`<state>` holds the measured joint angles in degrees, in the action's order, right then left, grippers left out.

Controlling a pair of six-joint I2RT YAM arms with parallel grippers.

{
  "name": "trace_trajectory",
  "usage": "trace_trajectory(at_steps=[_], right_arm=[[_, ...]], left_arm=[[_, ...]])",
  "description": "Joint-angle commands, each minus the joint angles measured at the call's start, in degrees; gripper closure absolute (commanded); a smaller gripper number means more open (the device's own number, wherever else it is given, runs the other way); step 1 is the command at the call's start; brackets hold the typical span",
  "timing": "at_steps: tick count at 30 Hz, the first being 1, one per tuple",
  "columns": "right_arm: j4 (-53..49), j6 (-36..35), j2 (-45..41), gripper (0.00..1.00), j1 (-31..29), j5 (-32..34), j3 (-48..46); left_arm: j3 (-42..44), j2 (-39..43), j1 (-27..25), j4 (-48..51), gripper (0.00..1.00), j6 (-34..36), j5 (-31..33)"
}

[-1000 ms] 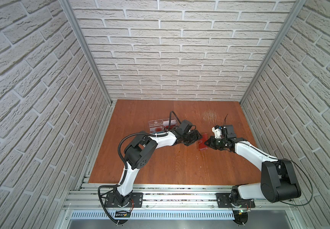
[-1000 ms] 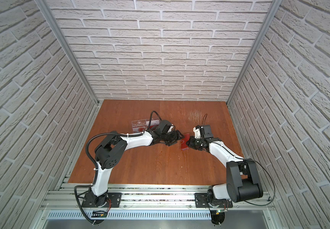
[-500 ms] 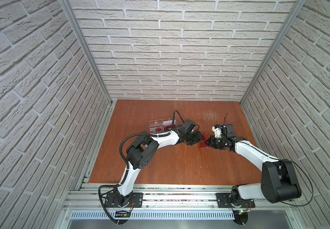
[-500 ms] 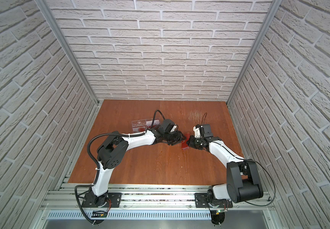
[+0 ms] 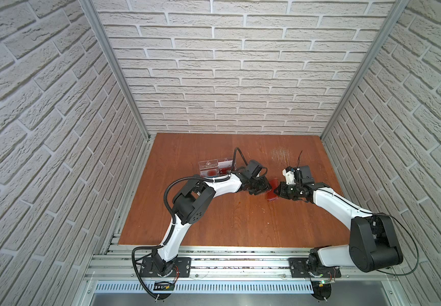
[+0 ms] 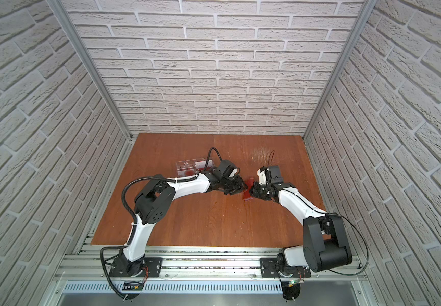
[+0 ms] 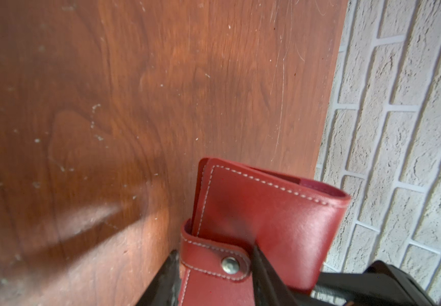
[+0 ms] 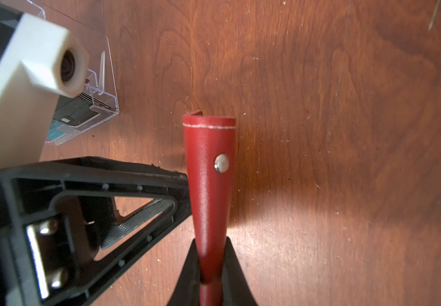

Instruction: Take the credit cards out of the card holder

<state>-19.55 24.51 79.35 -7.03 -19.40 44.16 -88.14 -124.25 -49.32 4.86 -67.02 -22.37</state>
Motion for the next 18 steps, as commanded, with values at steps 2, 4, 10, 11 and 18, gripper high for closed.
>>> trace_trajectory(at_steps=[2, 4, 10, 11, 18], right_arm=[[0.8, -1.6, -2.5, 0.94, -1.3, -0.5, 1.9], [0.7, -1.6, -2.6, 0.94, -1.4, -0.5, 2.0], [0.7, -1.4, -2.9, 0.94, -1.5, 0.2, 2.0], [0.5, -1.3, -3.0, 0.94, -1.5, 0.4, 2.1], [0.6, -0.6, -3.1, 0.94, -1.5, 0.7, 2.3]], left_arm=[[-1.4, -1.7, -0.5, 1.1, 0.56, 1.6, 0.6], [-1.5, -1.9, -0.7, 1.0, 0.57, 1.6, 0.5], [-1.6, -2.2, -1.3, 1.4, 0.66, 1.7, 0.6], [-1.6, -2.2, -1.4, 1.5, 0.68, 1.7, 0.6], [-0.9, -2.3, -1.7, 1.6, 0.77, 1.7, 0.4]])
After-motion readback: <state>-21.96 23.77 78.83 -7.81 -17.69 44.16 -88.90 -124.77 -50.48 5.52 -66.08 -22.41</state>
